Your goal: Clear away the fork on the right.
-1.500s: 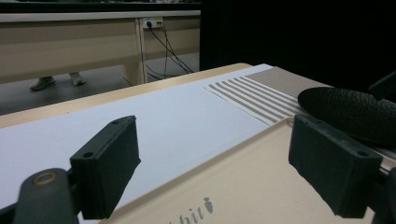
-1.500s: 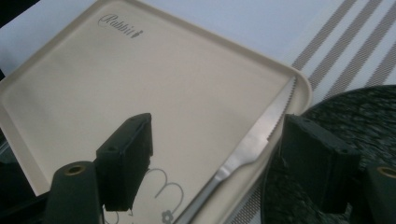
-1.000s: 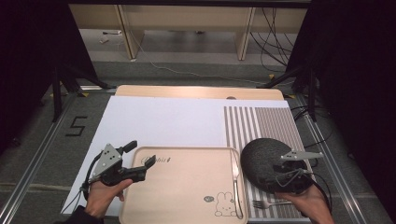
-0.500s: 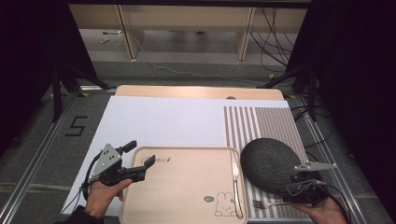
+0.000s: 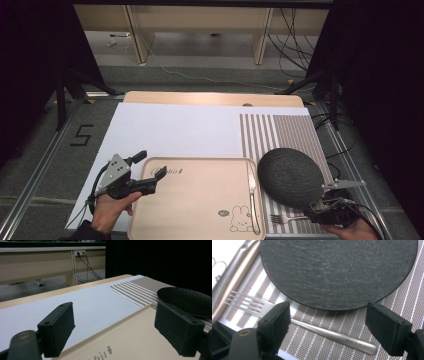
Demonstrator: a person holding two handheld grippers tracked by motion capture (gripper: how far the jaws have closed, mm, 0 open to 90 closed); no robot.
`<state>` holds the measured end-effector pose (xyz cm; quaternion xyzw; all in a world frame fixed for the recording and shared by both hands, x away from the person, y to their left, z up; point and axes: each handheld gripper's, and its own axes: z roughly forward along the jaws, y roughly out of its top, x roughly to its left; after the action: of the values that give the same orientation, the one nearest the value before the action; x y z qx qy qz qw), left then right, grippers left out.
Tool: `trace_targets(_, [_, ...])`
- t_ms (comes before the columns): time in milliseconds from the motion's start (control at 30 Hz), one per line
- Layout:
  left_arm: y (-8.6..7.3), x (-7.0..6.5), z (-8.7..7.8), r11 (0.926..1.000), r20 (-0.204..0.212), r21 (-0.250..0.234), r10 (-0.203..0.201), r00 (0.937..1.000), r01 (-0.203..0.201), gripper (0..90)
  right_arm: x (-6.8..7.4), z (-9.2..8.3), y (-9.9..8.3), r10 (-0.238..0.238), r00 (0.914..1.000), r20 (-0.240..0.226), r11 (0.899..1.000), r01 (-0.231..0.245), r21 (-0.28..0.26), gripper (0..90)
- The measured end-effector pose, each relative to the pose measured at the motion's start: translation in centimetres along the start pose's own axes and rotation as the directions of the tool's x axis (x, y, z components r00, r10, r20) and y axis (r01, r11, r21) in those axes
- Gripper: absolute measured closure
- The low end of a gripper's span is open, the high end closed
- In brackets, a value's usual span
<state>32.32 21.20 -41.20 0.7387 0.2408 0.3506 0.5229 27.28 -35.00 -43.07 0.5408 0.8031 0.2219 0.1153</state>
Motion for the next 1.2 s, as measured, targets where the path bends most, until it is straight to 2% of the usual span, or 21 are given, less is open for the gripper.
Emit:
trace_targets(233, [0.0, 0.0, 0.1, 1.0, 0.0, 0.003, 0.004, 1.0, -0.004, 15.9, -0.4, 0.7, -0.3, 0.003, 1.0, -0.009, 0.998, -0.003, 0.056, 21.6])
trace_targets(500, [0.0, -0.1, 0.1, 1.0, 0.002, 0.002, 0.004, 1.0, -0.004, 15.9, -0.3, 1.5, -0.4, -0.019, 0.9992, -0.035, 0.993, 0.023, 0.12, 22.0])
trace_targets(733, [0.0, -0.1, 0.1, 1.0, 0.002, 0.002, 0.002, 1.0, -0.002, 15.9, -0.2, 2.2, -0.3, -0.04, 0.9978, -0.054, 0.987, 0.047, 0.154, 22.3])
trace_targets(867, [0.0, -0.1, 0.1, 1.0, 0.002, 0.005, 0.007, 1.0, -0.007, 15.9, -0.1, 2.6, -0.2, -0.072, 0.9949, -0.07, 0.985, 0.082, 0.154, 22.7])
trace_targets(967, [0.0, -0.2, 0.2, 1.0, 0.004, 0.005, 0.006, 1.0, -0.006, 15.9, 0.3, 2.9, -0.1, -0.096, 0.9918, -0.084, 0.979, 0.109, 0.172, 23.7])
trace_targets(1200, [0.0, -0.2, 0.2, 1.0, 0.005, 0.005, 0.006, 1.0, -0.006, 15.9, 0.8, 2.9, -0.1, -0.137, 0.9878, -0.073, 0.969, 0.149, 0.198, 28.7])
